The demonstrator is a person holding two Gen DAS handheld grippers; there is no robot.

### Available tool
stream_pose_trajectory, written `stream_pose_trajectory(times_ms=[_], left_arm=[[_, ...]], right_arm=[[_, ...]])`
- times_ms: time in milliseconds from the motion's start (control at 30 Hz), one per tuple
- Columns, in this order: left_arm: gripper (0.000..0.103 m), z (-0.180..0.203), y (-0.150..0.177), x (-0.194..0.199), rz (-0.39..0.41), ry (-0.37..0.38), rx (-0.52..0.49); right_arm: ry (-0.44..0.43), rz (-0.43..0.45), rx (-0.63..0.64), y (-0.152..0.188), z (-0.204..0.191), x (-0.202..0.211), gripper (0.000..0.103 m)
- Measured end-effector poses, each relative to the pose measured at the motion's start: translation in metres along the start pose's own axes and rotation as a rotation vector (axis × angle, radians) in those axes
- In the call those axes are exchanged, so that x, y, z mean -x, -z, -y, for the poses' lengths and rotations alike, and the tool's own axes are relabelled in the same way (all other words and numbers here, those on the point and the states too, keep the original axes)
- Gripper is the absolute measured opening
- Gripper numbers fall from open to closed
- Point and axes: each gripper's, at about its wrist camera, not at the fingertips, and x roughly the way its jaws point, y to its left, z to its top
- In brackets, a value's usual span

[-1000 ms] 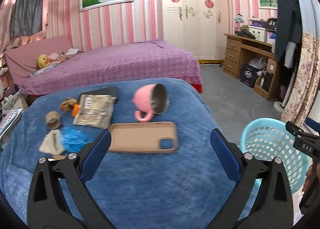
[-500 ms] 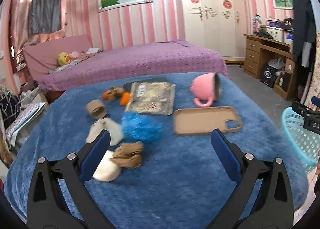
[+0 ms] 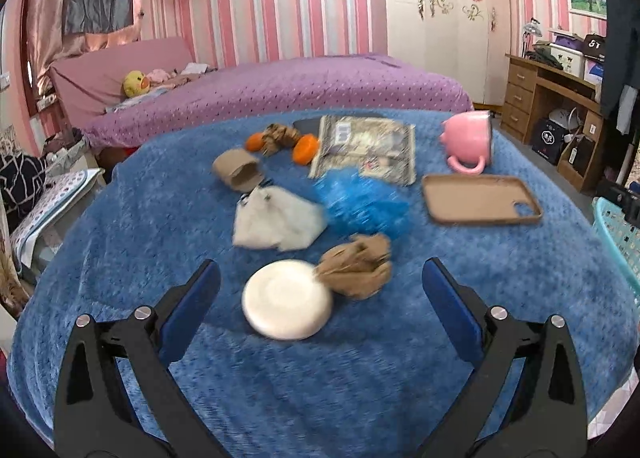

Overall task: Collect trash
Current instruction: 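Move the left tool to the white round lid and close on it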

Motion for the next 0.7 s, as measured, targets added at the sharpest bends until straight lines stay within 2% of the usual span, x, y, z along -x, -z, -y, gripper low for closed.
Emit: stream_pose_trajectory(times_ms=[167, 367, 433, 500, 600, 700], left_arm=[[0.097, -0.022, 0.008, -0.013, -0.054, -0.017, 0.014], [0.097, -0.034, 0.014, -0.041, -0.167, 0.027, 0.033], [0.096, -0.036, 0.014, -0.045, -0.180, 0.027, 0.044], [0.092, -0.038, 0.014, -0.049, -0.197, 0.047, 0.059], [0.078, -0.037, 0.016, -0.055, -0.227, 0.068, 0.059], [0.063, -0.037, 0.016, -0.051, -0.213, 0.092, 0.053]], right_arm=[[0.025, -0.008, 0.017, -0.001, -0.010, -0.005, 0.098], [0.020, -0.023, 0.017, 0.000, -0.017, -0.007, 0.098], [0.022, -0.027, 0.016, 0.002, -0.019, -0.007, 0.098], [0.016, -0.033, 0.012, 0.003, -0.021, -0.008, 0.098], [0.009, -0.044, 0.014, 0.007, -0.029, -0.008, 0.098], [-0.009, -0.050, 0.021, 0.011, -0.042, -0.007, 0.098]])
